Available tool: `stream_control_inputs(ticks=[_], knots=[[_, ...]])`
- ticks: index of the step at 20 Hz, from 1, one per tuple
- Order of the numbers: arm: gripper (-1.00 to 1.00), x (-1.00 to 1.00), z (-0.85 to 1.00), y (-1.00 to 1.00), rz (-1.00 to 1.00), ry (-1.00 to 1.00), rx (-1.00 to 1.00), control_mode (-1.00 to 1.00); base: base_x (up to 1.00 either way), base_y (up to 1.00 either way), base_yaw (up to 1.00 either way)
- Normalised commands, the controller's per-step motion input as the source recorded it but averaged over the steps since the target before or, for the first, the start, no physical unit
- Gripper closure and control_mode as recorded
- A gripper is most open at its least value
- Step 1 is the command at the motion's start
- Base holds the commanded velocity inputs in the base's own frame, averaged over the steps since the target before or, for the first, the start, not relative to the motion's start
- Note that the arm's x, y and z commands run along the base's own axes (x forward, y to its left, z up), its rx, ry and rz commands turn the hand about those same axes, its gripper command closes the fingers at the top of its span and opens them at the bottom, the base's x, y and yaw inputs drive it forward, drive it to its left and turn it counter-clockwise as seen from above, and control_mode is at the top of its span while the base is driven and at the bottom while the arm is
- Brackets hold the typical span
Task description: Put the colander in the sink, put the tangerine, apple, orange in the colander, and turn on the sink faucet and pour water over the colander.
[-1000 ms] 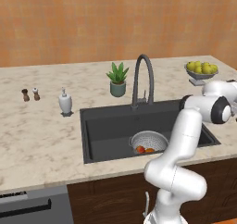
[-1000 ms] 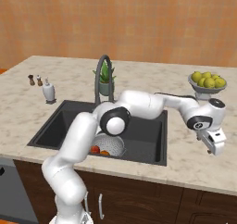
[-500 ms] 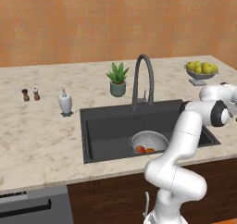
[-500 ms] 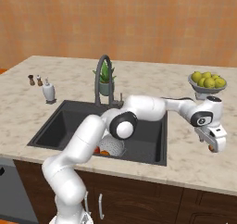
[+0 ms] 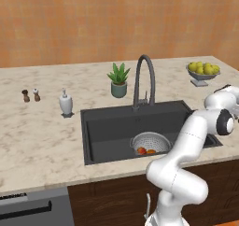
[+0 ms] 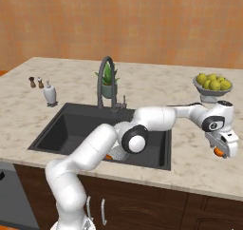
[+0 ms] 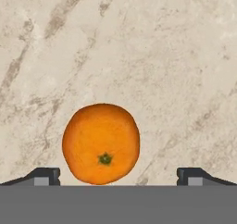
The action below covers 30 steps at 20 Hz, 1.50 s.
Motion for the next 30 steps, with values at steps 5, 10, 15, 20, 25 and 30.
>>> stream_control_inputs(ticks=[5, 10, 15, 20, 25, 30], knots=[[-1.00, 0.18, -0.10, -0.03, 0.00, 0.00, 0.00, -1.00, 0.00, 0.00, 0.00], [-1.00, 0.25, -0.06, 0.10, 0.00, -0.02, 0.00, -1.00, 0.00, 0.00, 0.00], [1.00, -0.03, -0.36, -0.01, 0.00, 0.00, 0.00, -1.00, 0.00, 0.00, 0.00], [1.00, -0.14, -0.45, -0.02, 0.00, 0.00, 0.00, -1.00, 0.00, 0.00, 0.00], [1.00, -0.17, -0.21, 0.05, 0.00, -0.01, 0.00, -1.00, 0.00, 0.00, 0.00], [1.00, -0.59, 0.02, 0.52, 0.07, -0.03, 0.01, -1.00, 0.00, 0.00, 0.00]])
